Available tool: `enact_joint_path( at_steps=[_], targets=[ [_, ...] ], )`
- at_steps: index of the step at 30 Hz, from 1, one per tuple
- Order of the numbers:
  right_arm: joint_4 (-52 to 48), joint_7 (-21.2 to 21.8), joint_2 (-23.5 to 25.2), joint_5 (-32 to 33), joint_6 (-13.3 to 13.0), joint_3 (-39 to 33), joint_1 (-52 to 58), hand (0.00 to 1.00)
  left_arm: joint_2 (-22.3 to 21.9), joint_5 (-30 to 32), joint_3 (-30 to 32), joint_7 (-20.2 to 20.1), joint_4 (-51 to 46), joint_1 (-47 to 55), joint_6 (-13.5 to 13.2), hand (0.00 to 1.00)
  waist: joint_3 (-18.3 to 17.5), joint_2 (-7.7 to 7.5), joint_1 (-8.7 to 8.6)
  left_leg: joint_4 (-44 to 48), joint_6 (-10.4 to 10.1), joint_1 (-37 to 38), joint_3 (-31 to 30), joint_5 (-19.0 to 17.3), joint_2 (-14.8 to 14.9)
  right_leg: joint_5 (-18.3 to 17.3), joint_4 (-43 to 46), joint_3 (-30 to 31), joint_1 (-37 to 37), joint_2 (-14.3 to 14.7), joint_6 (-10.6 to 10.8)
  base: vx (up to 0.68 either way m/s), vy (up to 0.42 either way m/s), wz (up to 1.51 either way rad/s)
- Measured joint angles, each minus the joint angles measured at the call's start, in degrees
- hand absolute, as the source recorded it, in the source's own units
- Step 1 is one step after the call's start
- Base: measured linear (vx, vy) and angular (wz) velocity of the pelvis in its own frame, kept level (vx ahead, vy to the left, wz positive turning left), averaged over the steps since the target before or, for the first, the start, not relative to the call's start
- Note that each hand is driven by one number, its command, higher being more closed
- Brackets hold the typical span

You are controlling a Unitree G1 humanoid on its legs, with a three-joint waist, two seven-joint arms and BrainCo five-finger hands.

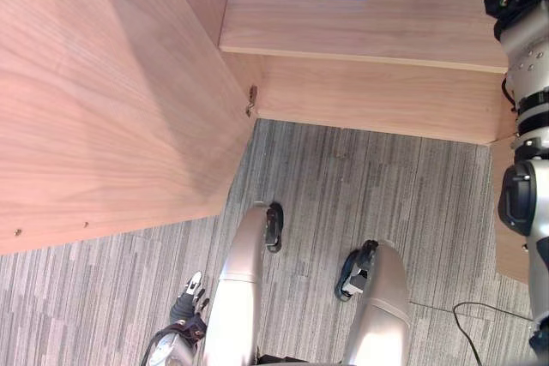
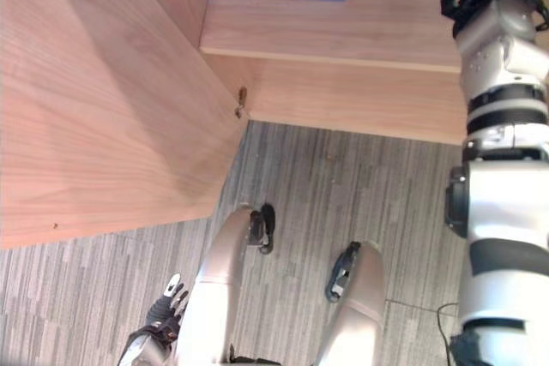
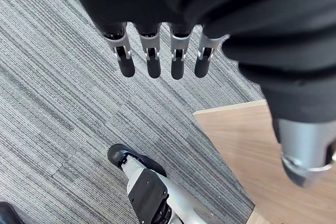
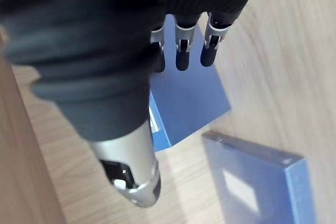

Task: Walk over to the cabinet, pick up the folder, carry it to the office cabinet, place the folder inside the office cabinet, then close the office cabinet door

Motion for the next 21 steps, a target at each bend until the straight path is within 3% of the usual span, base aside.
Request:
enact_joint_path(
  at_steps=[8,21],
  targets=[
    [1.89,2.84,-0.28,-8.26,1.52,-0.33,2.83,0.00,0.08,0.96,1.93,-1.13,-1.01,1.02,-0.06,0.00,-0.18,0.02,-0.05,-1.27,-0.01,0.68,0.65,0.00,1.18,0.80,-1.84,0.16,0.08,1.12,-0.14,0.00,0.001,-0.08],
    [1.87,3.98,-0.39,-12.70,1.54,-2.64,2.83,0.00,0.03,1.01,2.17,-1.71,-1.14,1.07,-0.25,0.00,-0.18,0.03,-0.23,-1.41,-0.01,0.68,1.73,0.00,2.16,1.21,-1.79,1.21,-1.19,1.86,-0.11,-0.02,-0.004,-0.05]
  ],
)
